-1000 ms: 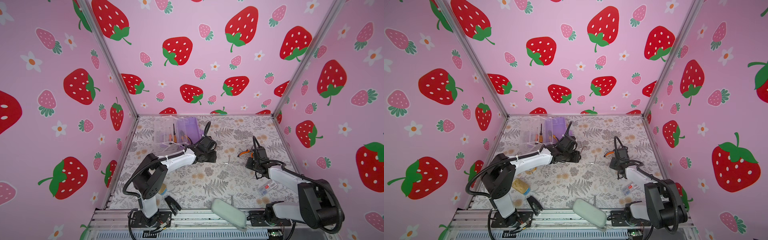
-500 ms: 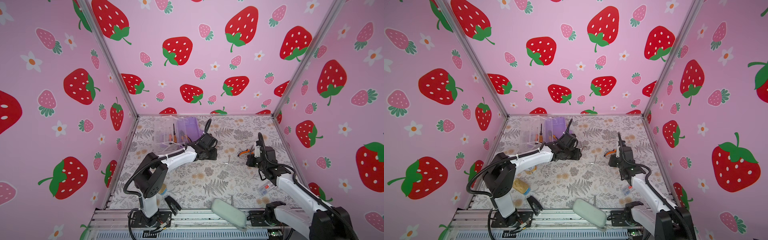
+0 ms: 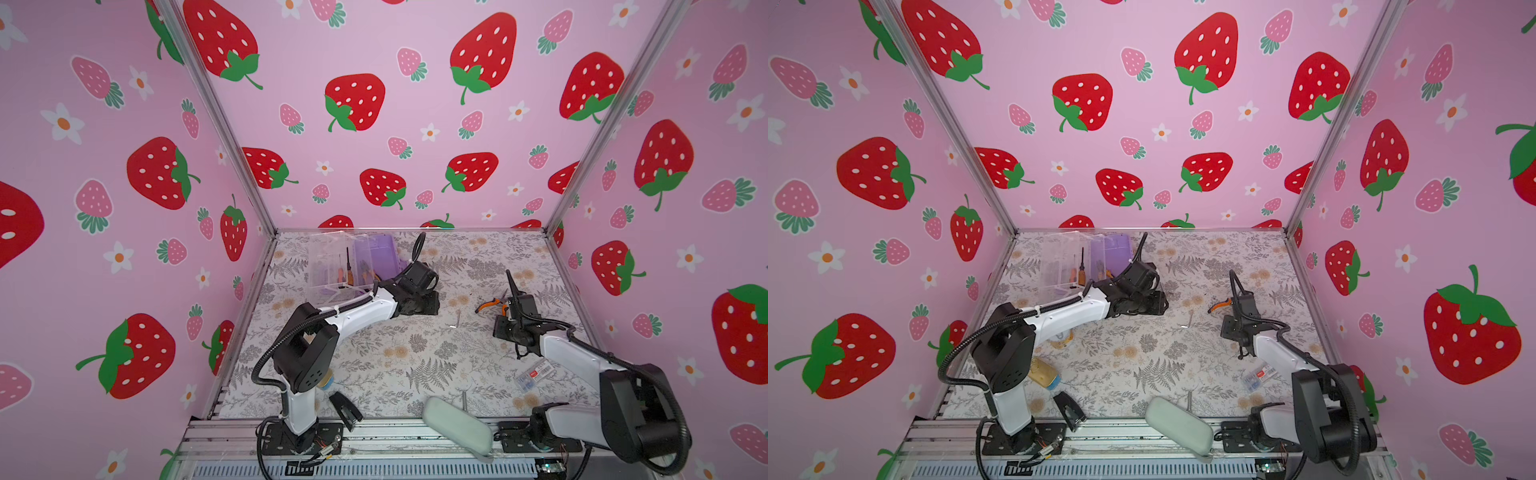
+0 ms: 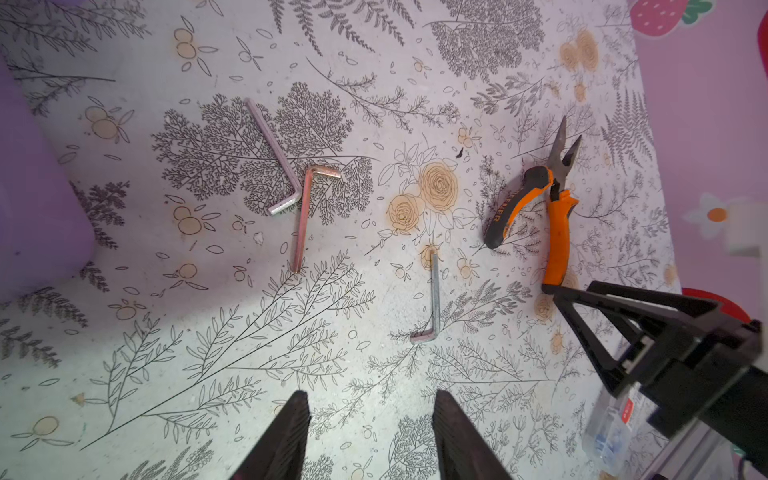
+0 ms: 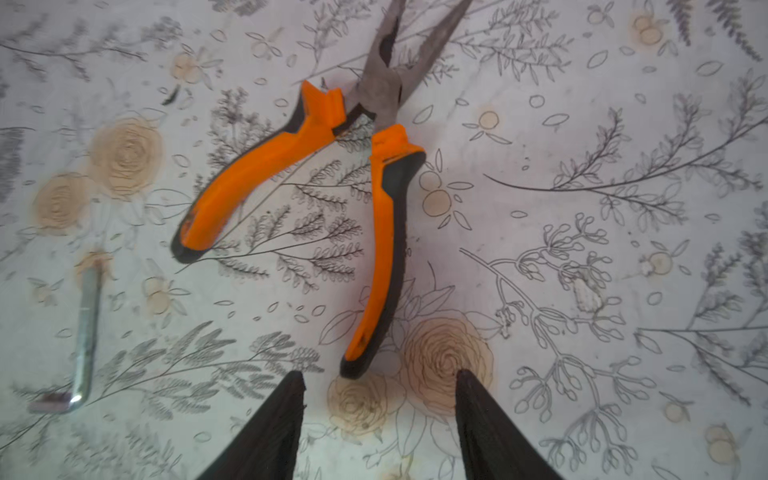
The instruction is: Pack the tool kit
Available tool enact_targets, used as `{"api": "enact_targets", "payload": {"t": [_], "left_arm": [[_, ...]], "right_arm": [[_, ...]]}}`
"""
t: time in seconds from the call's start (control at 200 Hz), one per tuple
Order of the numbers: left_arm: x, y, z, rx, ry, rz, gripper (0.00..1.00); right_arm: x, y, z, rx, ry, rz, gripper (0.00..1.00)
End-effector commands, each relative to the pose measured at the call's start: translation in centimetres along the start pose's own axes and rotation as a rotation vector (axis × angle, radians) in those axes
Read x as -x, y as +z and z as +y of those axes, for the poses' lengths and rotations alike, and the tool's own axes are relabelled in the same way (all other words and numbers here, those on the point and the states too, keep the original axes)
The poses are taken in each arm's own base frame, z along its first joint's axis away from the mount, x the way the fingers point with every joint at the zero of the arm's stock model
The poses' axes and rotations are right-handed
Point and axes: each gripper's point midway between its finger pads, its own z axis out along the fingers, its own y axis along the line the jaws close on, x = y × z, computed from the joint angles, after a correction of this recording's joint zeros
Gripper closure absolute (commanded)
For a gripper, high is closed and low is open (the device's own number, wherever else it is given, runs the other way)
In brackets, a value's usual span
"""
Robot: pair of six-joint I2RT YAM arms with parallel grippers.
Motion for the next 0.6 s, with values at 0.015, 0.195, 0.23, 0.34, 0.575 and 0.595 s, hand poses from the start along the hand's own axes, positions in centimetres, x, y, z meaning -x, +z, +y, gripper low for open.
{"api": "enact_targets", "payload": {"t": [0.015,0.195,0.23,0.34,0.575,0.595], "left_arm": [[-0.8,0.1,0.5,0.014,-0.012,0.021,0.48],[-0.9,-0.2,0.7,0.017,-0.005,0.016,0.48],[-0.8,-0.2,0.7,0.017,-0.002,0.015,0.48],[-0.9,-0.3,0.8,0.020,0.002,0.017,0.48],[0.0,-0.2,0.3,0.001,-0.004,-0.003,0.48],[0.2,-0.2,0.0,-0.006,-0.006,-0.005,0.48]], "right_arm": [[2.8,1.2,0.9,0.016,0.025,-0.051,0.42],[3.9,3.6,1.1,0.018,0.038,-0.043,0.71],[4.1,3.9,1.0,0.020,0.043,-0.045,0.80],[4.8,3.9,2.4,0.113,0.031,-0.050,1.00],[7.7,-1.6,6.3,0.356,-0.096,-0.213,1.00],[7.9,-2.3,6.7,0.377,-0.111,-0.229,1.00]]}}
